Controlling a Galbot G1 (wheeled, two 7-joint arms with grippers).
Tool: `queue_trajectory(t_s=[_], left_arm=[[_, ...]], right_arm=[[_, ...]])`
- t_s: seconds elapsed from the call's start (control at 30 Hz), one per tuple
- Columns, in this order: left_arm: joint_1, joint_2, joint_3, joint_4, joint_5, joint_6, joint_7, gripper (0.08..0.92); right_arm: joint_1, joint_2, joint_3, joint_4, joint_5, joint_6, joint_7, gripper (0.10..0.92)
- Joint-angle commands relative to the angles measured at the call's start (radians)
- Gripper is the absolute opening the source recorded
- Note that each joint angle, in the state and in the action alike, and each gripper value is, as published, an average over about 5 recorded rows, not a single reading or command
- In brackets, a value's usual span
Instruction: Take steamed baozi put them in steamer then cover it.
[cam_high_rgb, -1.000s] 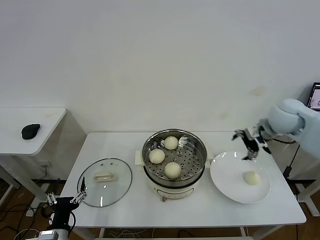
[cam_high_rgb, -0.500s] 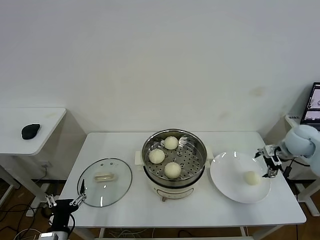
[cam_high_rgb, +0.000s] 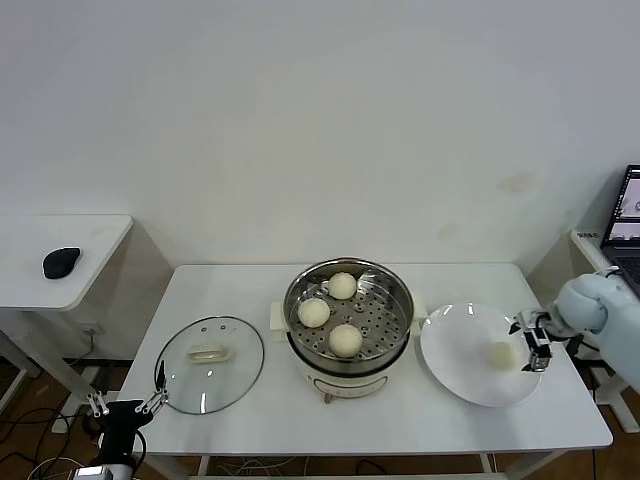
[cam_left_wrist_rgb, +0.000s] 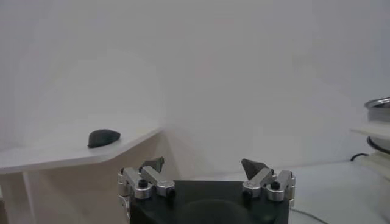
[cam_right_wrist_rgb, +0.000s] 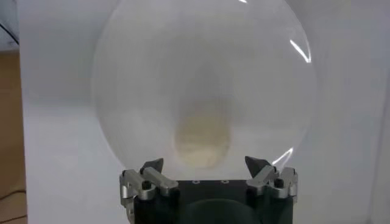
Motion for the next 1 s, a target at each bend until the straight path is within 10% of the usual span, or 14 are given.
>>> queue_trajectory(t_s=[0.03,0.57,1.0], left_arm=[[-0.001,-0.001,0.000,0.000,0.000,0.000,0.000,0.823],[0.004,-0.004,-0.002,0.001,0.001,-0.005,-0.001,0.823],[-0.015,0.003,0.017,-0.002,0.000,-0.004,-0.001,0.823]], right_arm=[[-0.053,0.093,0.045,-0.098,-0.039,0.005,0.011,0.823],[-0.024,0.072,0.054,-0.073,-0.039,-0.007,-0.001,0.612],[0.490,-0.110,-0.342,0.186,0.282,-0.166,-0.027,0.594]])
